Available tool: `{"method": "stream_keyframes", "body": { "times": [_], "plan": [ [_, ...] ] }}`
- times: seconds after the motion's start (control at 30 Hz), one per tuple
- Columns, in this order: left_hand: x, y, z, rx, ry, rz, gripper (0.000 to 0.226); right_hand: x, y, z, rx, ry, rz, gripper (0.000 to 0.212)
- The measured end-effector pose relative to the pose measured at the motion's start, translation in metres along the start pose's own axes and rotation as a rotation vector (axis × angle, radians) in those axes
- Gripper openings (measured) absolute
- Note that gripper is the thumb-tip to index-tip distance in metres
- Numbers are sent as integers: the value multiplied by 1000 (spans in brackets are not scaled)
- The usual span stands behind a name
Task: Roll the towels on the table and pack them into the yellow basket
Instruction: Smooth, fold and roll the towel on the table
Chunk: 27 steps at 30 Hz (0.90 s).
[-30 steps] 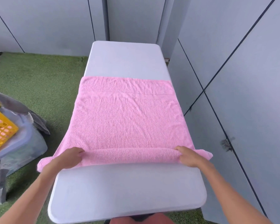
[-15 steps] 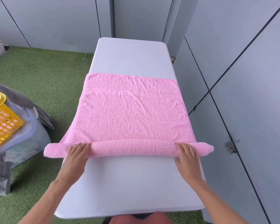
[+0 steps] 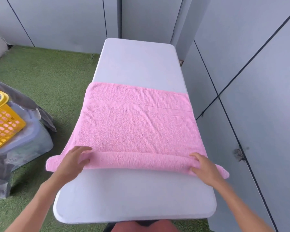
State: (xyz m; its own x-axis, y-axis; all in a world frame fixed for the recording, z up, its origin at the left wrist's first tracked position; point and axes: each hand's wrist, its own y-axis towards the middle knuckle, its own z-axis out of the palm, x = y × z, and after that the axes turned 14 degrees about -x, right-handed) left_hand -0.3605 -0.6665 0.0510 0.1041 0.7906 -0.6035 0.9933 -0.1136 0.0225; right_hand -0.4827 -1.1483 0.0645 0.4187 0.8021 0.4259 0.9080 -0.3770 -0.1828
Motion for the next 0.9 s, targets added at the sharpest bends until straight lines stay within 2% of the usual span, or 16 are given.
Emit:
{"method": "stream_keyframes", "body": {
  "times": [0.07,0.1,0.17,0.2,0.27,0.37,0.43,0.53,0.63,0.77,0.83,0.9],
  "plan": [
    [-5,-12,9,-204,142,132,32,6,-6,11,-259,5,-61,39],
    [-8,-21,14,-256,192,181,27,10,-11,15,-368,-53,-88,33],
    [-8,-42,27,-245,255,218,39,14,-25,24,-505,-214,-170,23],
    [-6,-52,33,-214,281,223,52,14,-32,28,-522,-276,-202,29],
    [3,-64,43,-164,315,234,73,9,-40,40,-478,-343,-240,52],
    [9,-53,48,-123,340,235,79,5,-35,51,-400,-370,-238,68],
    [3,-37,44,-117,344,213,75,9,-22,53,-370,-331,-207,68],
    [1,-18,40,-112,364,178,54,9,-5,47,-347,-334,-223,59],
    [-2,-7,26,49,354,90,39,8,-5,33,-242,-358,-257,49],
    [4,12,-3,379,289,-24,48,12,7,18,20,-360,-208,50],
    [5,21,-9,359,158,-91,44,21,21,10,102,-284,-130,52],
    [1,22,-9,189,32,-148,37,31,24,9,-8,-144,-25,58]
  ]
}}
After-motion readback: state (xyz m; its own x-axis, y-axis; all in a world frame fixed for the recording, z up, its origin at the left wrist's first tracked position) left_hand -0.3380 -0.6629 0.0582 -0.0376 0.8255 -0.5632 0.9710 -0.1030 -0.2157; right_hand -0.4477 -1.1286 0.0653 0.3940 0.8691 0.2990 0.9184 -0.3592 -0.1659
